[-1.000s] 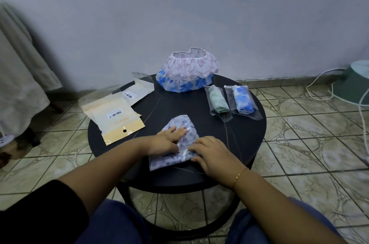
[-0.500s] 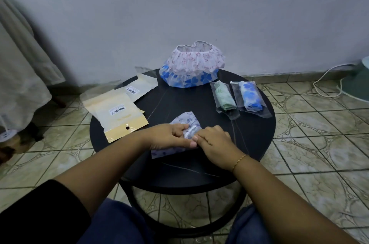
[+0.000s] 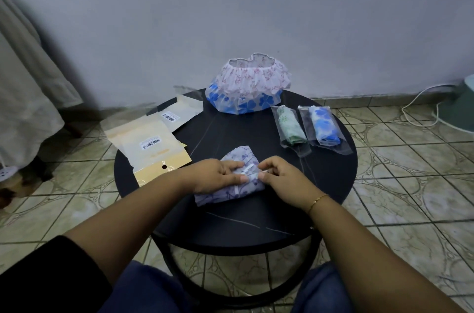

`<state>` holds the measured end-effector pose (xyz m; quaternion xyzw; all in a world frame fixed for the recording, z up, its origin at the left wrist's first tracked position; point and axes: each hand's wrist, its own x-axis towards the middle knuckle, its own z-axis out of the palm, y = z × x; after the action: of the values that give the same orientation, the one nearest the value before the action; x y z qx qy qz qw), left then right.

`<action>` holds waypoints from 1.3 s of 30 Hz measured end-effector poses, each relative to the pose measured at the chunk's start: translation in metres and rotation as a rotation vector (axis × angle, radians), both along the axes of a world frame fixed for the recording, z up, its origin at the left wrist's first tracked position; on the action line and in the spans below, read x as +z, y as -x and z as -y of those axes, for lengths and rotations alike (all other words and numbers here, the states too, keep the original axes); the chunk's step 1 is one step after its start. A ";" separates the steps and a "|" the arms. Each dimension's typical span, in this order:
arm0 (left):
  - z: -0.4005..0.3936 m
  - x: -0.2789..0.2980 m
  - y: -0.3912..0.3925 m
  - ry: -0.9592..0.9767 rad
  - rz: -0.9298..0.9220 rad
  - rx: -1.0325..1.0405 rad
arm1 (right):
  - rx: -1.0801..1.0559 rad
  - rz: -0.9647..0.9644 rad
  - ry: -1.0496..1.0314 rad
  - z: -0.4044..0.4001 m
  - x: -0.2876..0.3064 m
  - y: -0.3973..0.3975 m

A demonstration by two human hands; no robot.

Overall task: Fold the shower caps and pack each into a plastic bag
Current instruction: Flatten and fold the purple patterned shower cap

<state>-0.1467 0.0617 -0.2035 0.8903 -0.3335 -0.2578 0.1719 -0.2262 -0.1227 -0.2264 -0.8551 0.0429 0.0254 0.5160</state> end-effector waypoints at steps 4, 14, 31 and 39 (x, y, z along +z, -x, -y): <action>-0.002 -0.005 0.007 0.018 0.140 0.002 | -0.080 0.049 0.040 -0.004 -0.004 -0.003; -0.007 -0.019 0.017 0.208 0.183 0.045 | -0.160 0.100 0.219 -0.012 -0.014 -0.013; -0.013 -0.036 0.002 -0.012 0.288 -0.048 | -0.075 0.270 0.781 -0.011 -0.016 0.005; -0.017 -0.027 0.001 -0.002 0.410 -0.147 | 0.237 0.437 0.780 -0.009 -0.019 0.029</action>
<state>-0.1473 0.0787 -0.2301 0.8975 -0.4255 -0.0837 0.0803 -0.2550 -0.1134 -0.2457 -0.9697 -0.1585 -0.1148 0.1463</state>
